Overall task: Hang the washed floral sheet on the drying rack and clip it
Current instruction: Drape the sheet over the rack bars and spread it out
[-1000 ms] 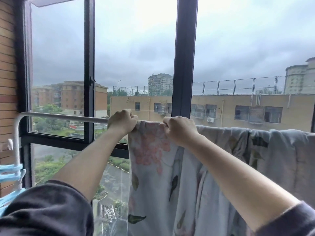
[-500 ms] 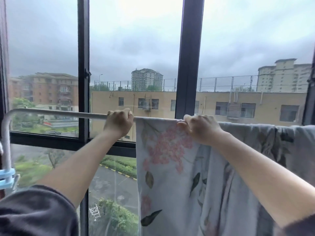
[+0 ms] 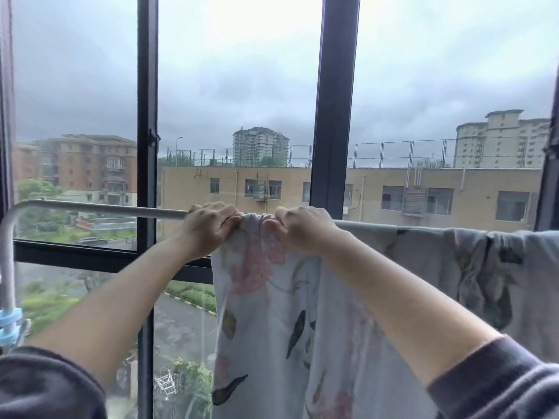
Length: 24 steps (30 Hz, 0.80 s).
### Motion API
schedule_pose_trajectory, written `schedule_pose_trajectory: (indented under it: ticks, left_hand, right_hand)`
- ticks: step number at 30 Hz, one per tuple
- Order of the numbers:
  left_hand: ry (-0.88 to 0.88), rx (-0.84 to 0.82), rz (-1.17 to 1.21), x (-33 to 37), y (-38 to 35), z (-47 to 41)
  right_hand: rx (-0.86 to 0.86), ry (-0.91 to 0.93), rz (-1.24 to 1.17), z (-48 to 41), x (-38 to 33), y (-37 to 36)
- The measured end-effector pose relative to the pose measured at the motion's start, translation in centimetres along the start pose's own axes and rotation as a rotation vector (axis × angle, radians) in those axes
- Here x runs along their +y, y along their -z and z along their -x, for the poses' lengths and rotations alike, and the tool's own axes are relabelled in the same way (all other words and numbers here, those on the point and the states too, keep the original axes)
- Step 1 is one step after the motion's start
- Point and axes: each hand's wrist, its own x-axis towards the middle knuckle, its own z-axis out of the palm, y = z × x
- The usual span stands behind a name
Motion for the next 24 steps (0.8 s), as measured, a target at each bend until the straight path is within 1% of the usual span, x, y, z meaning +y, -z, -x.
schedule_pose_trajectory:
  ticks: [2,4,6,7,9,11,12,14,16,20,22,24]
  left_hand:
    - [-0.013,0.092,-0.002,-0.4,0.4,0.2]
    - [0.048,0.113,-0.003,-0.3,1.0,0.0]
    - [0.141,0.107,-0.041,0.6,1.0,-0.5]
    - [0.153,0.129,-0.068,1.4,0.8,-0.8]
    - [0.108,0.14,-0.009,4.0,-0.2,-1.4]
    - [0.007,0.046,0.126,7.4,-1.2,-2.1]
    - [-0.041,0.027,0.16,8.7,-1.6,-2.4]
    - [-0.074,0.107,0.217,9.7,-2.1,-2.9]
    - [-0.038,0.18,0.272,9.0,-2.2,-3.0]
    - [0.075,0.266,0.134,6.1,-1.8,-2.1]
    - [0.19,0.322,0.038,4.1,-1.2,-1.6]
    - [0.349,0.328,-0.079,3.1,-0.4,-1.2]
  right_hand:
    - [-0.029,-0.001,-0.081,1.3,1.9,1.1]
    - [-0.056,-0.036,-0.107,3.1,4.5,1.8]
    - [-0.086,-0.086,-0.055,4.9,6.9,2.0]
    - [-0.094,-0.102,-0.019,5.5,7.8,2.0]
    - [-0.086,-0.115,0.018,6.0,8.5,1.9]
    - [-0.063,-0.107,0.02,6.0,8.4,1.8]
    - [-0.056,-0.103,0.02,6.0,8.4,1.8]
    - [-0.04,-0.093,0.029,6.0,8.8,1.7]
    - [-0.013,-0.078,0.059,6.3,9.4,1.5]
    - [0.027,-0.076,0.089,6.9,10.4,1.3]
    - [0.054,-0.084,0.094,7.2,10.7,1.2]
    - [0.084,-0.085,0.111,7.3,10.9,1.0]
